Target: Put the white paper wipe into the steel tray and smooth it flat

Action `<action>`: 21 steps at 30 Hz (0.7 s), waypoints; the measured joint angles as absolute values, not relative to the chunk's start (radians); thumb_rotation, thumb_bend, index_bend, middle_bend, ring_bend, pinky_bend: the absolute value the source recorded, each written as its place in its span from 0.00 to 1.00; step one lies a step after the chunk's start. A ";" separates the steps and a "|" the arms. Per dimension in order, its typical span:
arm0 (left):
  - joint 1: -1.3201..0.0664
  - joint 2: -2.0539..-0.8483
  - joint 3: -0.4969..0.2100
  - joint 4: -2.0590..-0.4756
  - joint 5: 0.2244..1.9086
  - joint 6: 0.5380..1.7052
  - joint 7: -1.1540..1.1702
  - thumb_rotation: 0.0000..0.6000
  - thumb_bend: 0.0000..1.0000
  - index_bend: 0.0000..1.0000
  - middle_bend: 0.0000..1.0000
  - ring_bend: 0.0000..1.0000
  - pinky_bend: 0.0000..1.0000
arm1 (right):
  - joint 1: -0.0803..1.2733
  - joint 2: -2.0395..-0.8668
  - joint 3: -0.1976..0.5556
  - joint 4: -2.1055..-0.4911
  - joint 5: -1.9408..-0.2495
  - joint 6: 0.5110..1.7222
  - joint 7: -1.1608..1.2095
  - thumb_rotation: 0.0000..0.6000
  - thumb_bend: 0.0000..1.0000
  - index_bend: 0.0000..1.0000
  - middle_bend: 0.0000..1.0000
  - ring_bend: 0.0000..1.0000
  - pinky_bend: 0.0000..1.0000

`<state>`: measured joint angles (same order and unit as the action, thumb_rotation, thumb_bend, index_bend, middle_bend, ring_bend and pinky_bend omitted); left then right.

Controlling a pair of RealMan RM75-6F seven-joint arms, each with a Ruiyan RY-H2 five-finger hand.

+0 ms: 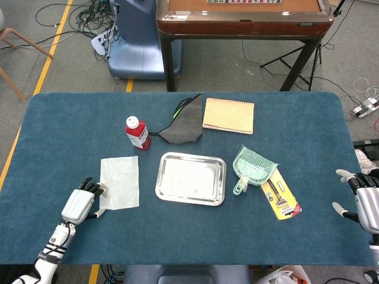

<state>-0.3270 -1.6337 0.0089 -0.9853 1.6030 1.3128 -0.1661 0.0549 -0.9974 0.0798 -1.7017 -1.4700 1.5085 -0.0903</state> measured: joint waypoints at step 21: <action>-0.338 -1.646 0.020 -0.970 1.607 1.330 -0.194 1.00 0.26 0.61 0.30 0.21 0.10 | 0.049 -0.995 0.081 -1.708 -1.466 1.511 -0.092 1.00 0.07 0.27 0.39 0.28 0.34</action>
<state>-0.3378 -1.6459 0.0195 -0.9702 1.6067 1.3303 -0.1945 0.0492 -0.9953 0.0811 -1.7076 -1.4664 1.5107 -0.0918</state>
